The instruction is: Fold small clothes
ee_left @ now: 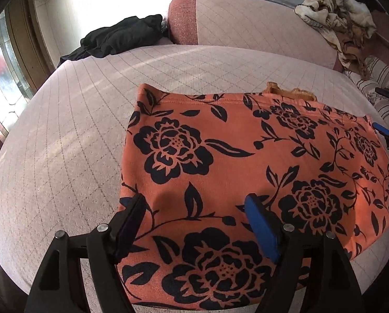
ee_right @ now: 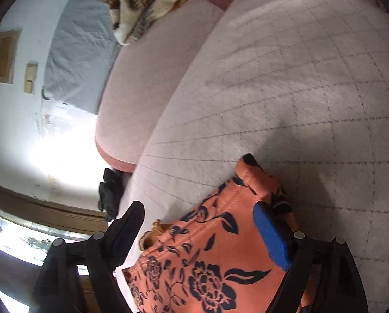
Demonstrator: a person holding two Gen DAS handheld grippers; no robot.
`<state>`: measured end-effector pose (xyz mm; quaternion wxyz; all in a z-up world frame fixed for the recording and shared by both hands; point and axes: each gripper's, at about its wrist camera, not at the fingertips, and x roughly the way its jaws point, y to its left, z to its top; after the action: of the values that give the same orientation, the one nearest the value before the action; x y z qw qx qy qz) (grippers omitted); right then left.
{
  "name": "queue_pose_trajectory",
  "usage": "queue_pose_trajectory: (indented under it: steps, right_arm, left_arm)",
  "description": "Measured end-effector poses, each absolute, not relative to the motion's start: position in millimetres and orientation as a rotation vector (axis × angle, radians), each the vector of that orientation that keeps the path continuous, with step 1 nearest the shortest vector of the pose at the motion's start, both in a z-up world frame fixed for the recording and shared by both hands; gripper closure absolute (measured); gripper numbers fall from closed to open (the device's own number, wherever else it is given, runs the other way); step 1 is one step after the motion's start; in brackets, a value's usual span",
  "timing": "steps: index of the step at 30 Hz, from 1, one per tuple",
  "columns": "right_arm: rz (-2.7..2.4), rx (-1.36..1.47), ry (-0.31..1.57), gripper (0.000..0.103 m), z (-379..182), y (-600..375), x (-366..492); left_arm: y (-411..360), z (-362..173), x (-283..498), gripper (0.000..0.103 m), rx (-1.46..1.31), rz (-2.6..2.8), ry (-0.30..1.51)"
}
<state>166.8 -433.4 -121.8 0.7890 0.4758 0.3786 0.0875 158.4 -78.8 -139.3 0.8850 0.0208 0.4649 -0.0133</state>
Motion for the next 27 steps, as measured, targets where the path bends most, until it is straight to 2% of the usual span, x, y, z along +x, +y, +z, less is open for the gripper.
queue_pose_trajectory:
  steps: [2,3,5,9,13,16,19,22,27]
  right_arm:
    - [0.166,0.921,0.825,0.015,-121,-432,171]
    - [0.114,0.898,0.895,0.015,-135,-435,177]
    - [0.081,0.970,0.887,0.018,-143,-444,172]
    - [0.134,0.867,0.780,0.015,-84,-431,133]
    - [0.240,0.747,0.793,0.015,-58,-392,66]
    - [0.277,0.769,0.855,0.015,-74,-367,8]
    - [0.246,0.922,0.924,0.015,-114,-361,-31]
    - [0.153,1.043,0.984,0.014,-150,-370,-40]
    - [0.098,1.219,0.908,0.015,-164,-394,-28]
  left_arm:
    - [-80,-152,163,0.024,0.047,-0.042,1.027]
    - [-81,-158,164,0.023,0.056,-0.039,1.034]
    - [-83,-153,163,0.023,0.078,-0.035,1.027]
    - [-76,-129,160,0.023,0.035,-0.014,1.004]
    - [-78,-113,145,0.023,0.028,0.018,0.985]
    - [-81,-107,137,0.023,0.017,0.016,0.980]
    - [-84,-104,127,0.023,0.025,0.016,0.976]
    - [-86,-98,121,0.023,0.030,0.008,0.971]
    - [-84,-90,114,0.023,0.018,0.016,0.957]
